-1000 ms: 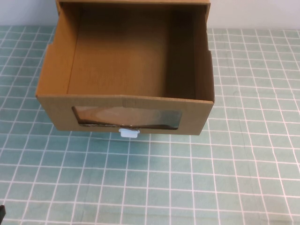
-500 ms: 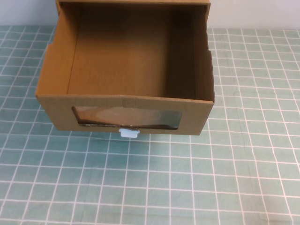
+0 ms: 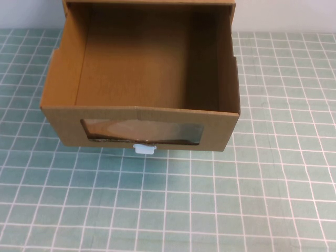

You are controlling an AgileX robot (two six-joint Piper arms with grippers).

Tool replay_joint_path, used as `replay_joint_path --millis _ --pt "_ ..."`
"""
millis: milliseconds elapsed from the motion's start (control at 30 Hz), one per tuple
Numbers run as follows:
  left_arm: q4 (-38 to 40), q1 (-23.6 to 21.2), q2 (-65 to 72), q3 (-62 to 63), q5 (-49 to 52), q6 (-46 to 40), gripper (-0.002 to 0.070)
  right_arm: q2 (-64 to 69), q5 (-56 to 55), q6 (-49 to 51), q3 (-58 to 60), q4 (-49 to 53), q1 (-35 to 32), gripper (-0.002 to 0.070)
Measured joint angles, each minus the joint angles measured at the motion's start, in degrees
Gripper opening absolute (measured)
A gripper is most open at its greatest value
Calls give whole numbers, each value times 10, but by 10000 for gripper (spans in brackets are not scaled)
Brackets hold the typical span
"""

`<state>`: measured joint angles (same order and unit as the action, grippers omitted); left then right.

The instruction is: Close the shoe box

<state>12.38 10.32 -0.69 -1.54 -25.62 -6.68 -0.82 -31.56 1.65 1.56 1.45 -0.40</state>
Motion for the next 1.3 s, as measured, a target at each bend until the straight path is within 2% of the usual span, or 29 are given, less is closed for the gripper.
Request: replay_joint_path --millis 167,433,567,733,900,967,1200,1300 --pt "0 0 0 0 -29 2 -5 0 -37 0 0 -4 0 -14" --pt "1 0 0 6 -198 90 -5 0 -206 13 0 -9 0 -14" --pt "2 0 -1 74 -169 98 -5 0 -207 62 -51 -10 0 -14" --pt "2 0 13 201 -67 73 -5 0 -75 126 -213 -10 0 -14" --pt "1 0 111 335 38 67 -5 52 94 149 -390 -15 0 -14" --pt "1 0 166 401 110 67 -5 88 167 150 -450 -29 0 -14" --pt "-3 0 398 639 453 67 -5 254 472 151 -617 -51 0 -14" --pt "-4 0 496 715 529 67 -5 324 555 150 -633 -50 0 -14"
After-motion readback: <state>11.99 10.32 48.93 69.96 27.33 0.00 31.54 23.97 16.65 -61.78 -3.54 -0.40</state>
